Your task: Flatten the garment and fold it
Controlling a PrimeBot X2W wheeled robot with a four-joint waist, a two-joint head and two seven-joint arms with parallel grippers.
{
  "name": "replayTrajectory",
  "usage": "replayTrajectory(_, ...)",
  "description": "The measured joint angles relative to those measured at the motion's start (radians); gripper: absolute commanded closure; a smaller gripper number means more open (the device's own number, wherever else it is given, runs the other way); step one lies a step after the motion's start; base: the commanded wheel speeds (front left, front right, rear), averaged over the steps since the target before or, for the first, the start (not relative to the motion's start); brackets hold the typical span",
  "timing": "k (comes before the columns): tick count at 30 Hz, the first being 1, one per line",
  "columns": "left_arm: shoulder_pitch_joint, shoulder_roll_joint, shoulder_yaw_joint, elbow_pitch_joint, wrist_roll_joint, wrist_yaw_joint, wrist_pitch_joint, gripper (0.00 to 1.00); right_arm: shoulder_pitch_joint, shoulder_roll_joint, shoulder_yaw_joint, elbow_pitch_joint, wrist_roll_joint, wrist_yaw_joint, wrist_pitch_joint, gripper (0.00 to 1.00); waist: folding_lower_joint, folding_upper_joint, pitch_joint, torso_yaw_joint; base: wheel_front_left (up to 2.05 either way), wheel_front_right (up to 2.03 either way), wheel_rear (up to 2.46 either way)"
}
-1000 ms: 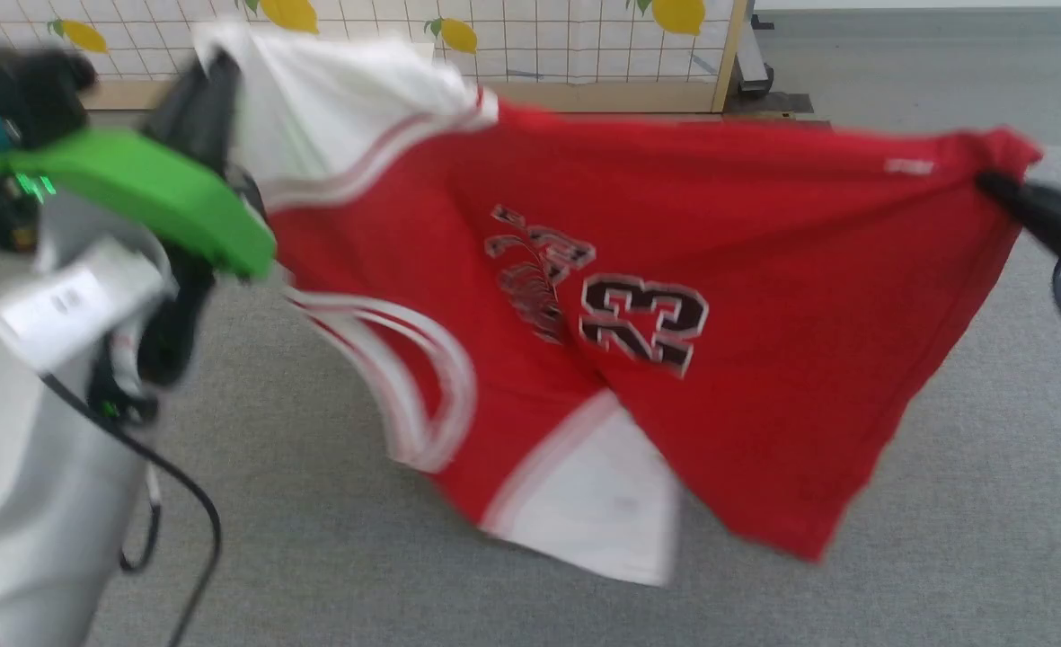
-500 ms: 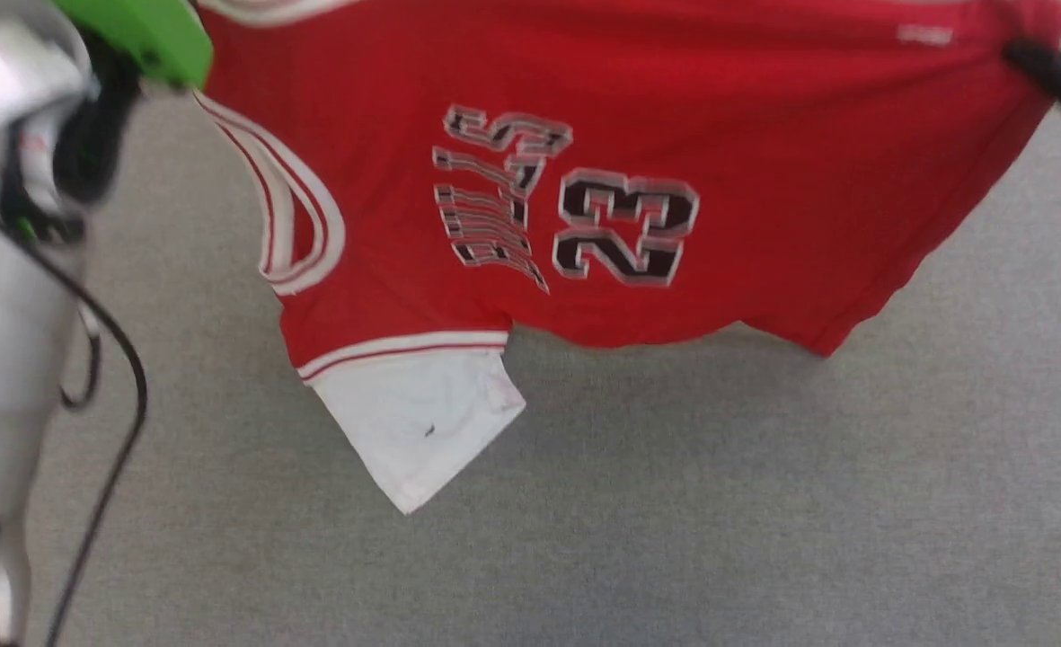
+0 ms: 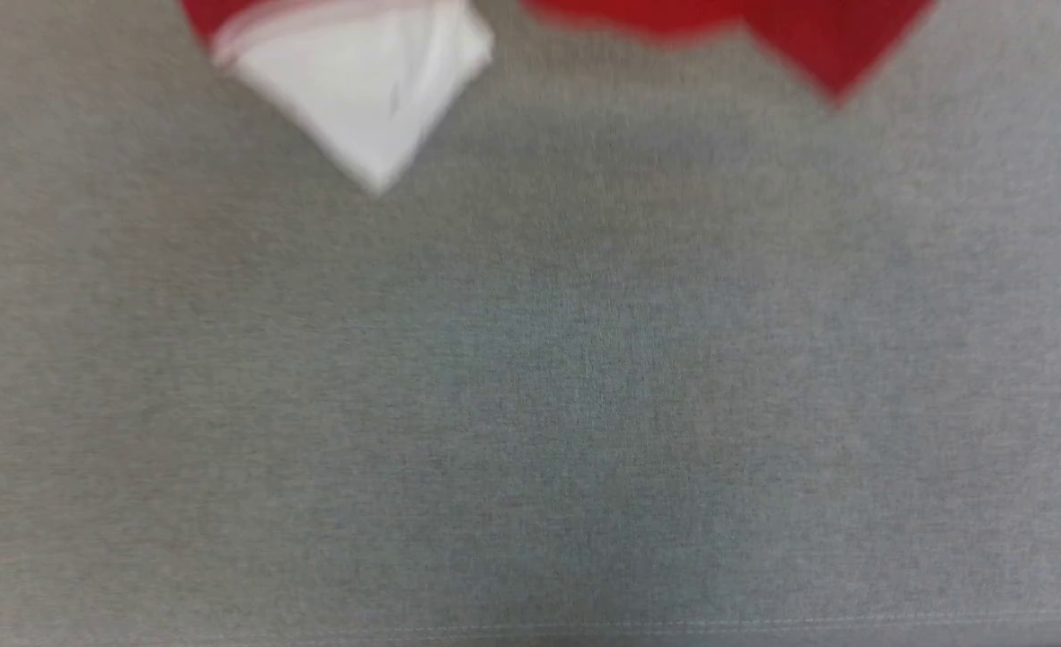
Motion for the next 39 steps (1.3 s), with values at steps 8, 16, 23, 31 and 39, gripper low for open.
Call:
replayTrajectory(8,-0.195,-0.020,-0.019,0.106,0.070,0.007,-0.123,1.00,-0.212,0.051,-0.045,0.172,-0.117,0.000,-0.173,1.00,0.0001,0.0000,0.143,-0.024,0.00,0.00,0.00)
replayTrajectory(16,-0.211,-0.044,-0.021,0.199,0.066,0.001,-0.207,1.00,-0.239,0.058,-0.022,0.274,-0.132,0.000,-0.247,1.00,0.0002,0.0000,0.251,-0.030,0.00,0.00,0.00)
replayTrajectory(23,-0.088,-0.073,-0.012,0.280,0.021,-0.030,-0.309,1.00,-0.120,0.040,0.064,0.297,-0.054,0.000,-0.300,1.00,0.0002,0.0000,0.286,-0.002,0.00,0.00,0.00)
replayTrajectory(31,0.211,-0.109,-0.019,0.331,-0.051,-0.089,-0.429,1.00,0.199,-0.014,0.189,0.263,0.117,0.000,-0.384,1.00,0.0001,0.0000,0.201,0.026,0.00,0.00,0.00)
replayTrajectory(39,0.677,-0.145,-0.002,0.254,-0.166,-0.090,-0.492,1.00,0.589,-0.045,0.277,0.205,0.243,0.000,-0.482,1.00,-0.0002,0.0000,0.032,0.049,0.00,0.00,0.00)
